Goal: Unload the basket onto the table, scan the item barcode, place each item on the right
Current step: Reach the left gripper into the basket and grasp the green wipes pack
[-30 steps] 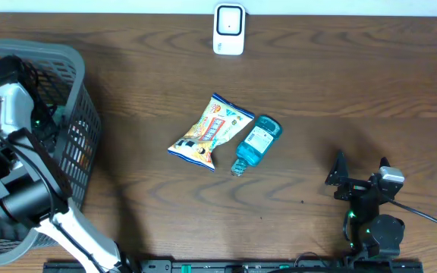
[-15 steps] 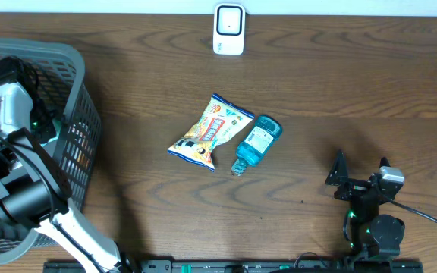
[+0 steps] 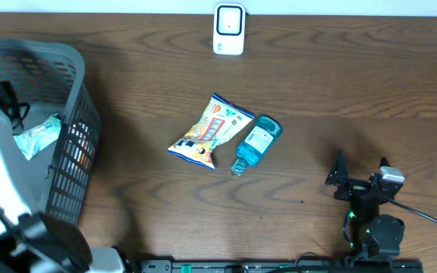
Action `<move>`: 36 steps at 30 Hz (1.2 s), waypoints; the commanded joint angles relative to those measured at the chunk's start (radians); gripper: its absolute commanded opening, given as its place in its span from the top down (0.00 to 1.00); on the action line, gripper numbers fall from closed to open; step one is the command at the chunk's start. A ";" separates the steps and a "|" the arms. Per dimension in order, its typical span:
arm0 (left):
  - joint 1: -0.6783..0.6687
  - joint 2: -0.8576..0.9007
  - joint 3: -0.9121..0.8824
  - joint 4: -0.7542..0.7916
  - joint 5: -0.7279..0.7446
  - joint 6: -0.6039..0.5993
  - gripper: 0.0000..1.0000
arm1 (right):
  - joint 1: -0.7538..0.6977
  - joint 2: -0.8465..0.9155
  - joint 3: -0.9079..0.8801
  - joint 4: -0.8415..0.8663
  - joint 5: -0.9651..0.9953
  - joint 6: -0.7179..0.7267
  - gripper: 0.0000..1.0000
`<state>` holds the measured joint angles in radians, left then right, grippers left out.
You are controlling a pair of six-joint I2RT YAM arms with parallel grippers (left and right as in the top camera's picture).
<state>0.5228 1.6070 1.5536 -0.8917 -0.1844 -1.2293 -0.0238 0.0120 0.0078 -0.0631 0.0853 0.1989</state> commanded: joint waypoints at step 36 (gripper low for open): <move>0.011 0.463 0.000 0.064 0.143 0.096 0.92 | 0.011 -0.006 -0.002 -0.002 0.006 0.010 0.01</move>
<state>0.5232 2.0720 1.5574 -0.8139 -0.0765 -1.2045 -0.0238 0.0120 0.0078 -0.0631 0.0853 0.1989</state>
